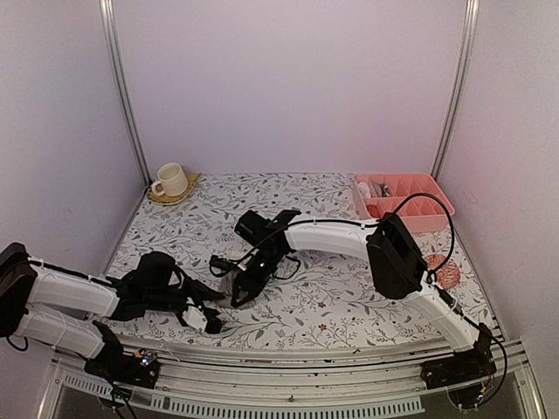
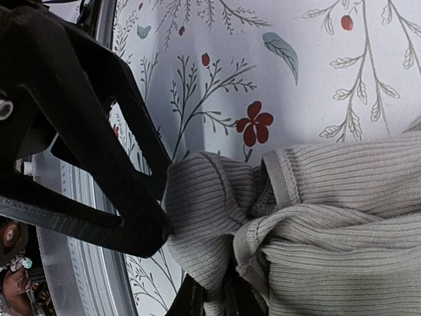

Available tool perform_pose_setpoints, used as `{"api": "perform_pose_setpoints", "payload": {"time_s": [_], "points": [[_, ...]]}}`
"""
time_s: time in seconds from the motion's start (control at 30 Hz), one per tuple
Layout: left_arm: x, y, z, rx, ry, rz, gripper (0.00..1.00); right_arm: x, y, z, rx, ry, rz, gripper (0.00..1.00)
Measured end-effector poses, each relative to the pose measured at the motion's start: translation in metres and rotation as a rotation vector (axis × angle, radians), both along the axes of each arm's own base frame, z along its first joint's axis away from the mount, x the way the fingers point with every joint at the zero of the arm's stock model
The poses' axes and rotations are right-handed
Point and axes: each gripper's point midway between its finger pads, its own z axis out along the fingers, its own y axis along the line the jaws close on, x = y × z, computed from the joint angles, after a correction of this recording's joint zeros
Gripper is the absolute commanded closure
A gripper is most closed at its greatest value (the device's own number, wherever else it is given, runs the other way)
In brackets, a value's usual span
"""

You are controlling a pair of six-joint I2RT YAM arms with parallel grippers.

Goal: Roll the underwear
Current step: Roll the underwear at the center of the board.

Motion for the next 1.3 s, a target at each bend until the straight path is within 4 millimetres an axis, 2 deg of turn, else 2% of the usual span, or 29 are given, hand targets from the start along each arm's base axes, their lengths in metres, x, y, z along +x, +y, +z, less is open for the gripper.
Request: {"api": "perform_pose_setpoints", "payload": {"time_s": [0.13, 0.27, 0.33, 0.43, 0.47, 0.67, 0.87, 0.97, 1.2, 1.3], "points": [[0.005, -0.002, -0.006, 0.032, -0.036, 0.019, 0.58, 0.000, 0.001, 0.001, -0.002, 0.018, -0.016, 0.91], [0.015, -0.002, -0.011, 0.051, -0.069, 0.058, 0.68, 0.001, 0.002, 0.001, 0.003, 0.030, -0.023, 0.91], [0.020, -0.002, -0.014, 0.059, -0.079, 0.078, 0.75, 0.001, 0.003, 0.001, 0.003, 0.031, -0.026, 0.92], [0.024, -0.002, -0.017, 0.066, -0.089, 0.099, 0.97, 0.002, 0.003, 0.001, 0.003, 0.033, -0.033, 0.91], [0.025, -0.002, -0.018, 0.067, -0.095, 0.102, 1.00, 0.003, 0.003, 0.001, 0.003, 0.034, -0.036, 0.91], [0.030, -0.003, -0.019, 0.063, -0.095, 0.136, 1.00, 0.009, 0.001, 0.000, 0.014, 0.025, -0.047, 0.82], [0.035, -0.008, -0.019, 0.065, -0.038, 0.161, 1.00, 0.012, -0.010, 0.013, 0.037, -0.064, -0.049, 0.60], [0.037, -0.011, -0.018, 0.072, 0.010, 0.170, 1.00, 0.012, -0.019, 0.024, 0.048, -0.121, -0.056, 0.53], [0.041, -0.014, -0.015, 0.094, 0.169, 0.190, 1.00, 0.013, -0.056, 0.074, 0.126, -0.334, -0.086, 0.47], [0.043, -0.014, -0.012, 0.096, 0.246, 0.196, 1.00, 0.016, -0.076, 0.084, 0.155, -0.468, -0.109, 0.45]]}}
